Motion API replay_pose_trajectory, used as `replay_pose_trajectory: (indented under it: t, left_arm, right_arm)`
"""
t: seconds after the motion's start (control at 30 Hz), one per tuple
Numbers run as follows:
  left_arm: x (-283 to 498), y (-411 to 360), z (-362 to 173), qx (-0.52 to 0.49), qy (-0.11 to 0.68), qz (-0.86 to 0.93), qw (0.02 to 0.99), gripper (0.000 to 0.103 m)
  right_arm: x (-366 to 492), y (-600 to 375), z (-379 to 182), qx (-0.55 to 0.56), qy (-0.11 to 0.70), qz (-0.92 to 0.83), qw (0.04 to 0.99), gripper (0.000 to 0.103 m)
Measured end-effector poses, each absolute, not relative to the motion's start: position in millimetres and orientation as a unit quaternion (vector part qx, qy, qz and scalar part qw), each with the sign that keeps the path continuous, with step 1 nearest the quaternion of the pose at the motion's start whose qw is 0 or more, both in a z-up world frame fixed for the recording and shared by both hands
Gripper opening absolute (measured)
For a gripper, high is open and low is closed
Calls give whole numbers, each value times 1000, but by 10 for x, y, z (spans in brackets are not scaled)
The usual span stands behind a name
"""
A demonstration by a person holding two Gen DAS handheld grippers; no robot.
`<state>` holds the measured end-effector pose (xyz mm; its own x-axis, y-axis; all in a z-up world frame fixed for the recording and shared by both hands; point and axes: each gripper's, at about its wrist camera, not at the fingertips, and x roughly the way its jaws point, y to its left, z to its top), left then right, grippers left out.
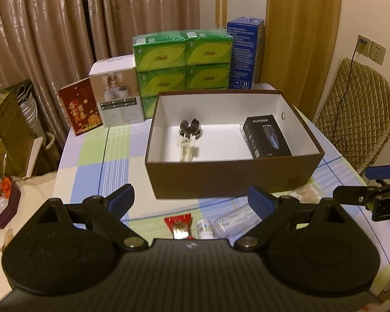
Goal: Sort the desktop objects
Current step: 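Withdraw both tools from the box toward the loose items on the table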
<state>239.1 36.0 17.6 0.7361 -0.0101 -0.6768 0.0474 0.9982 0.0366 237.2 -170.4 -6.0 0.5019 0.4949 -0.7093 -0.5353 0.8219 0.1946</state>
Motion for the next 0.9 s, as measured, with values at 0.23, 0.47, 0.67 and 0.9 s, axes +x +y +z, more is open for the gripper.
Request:
replay_pose_trajectory:
  t: [0.23,0.47,0.67,0.9]
  left_arm:
    - [2107,339,148,23,368,-4,929,95]
    - [1869,286,100,21,377,1,926,96]
    - [1706,242,53,19,385,5,923,96]
    - [1505,254,-41,12,396,12,918,97]
  right_arm:
    - [2163,-1777,-56,-31,399,303,865,101]
    - [1979,-1876,-128,-35,408,304,860,101]
    - [1860,-1946,-171,-40,411,308,857,101]
    - [1755,-1999,-222,-48,418,310,853,101]
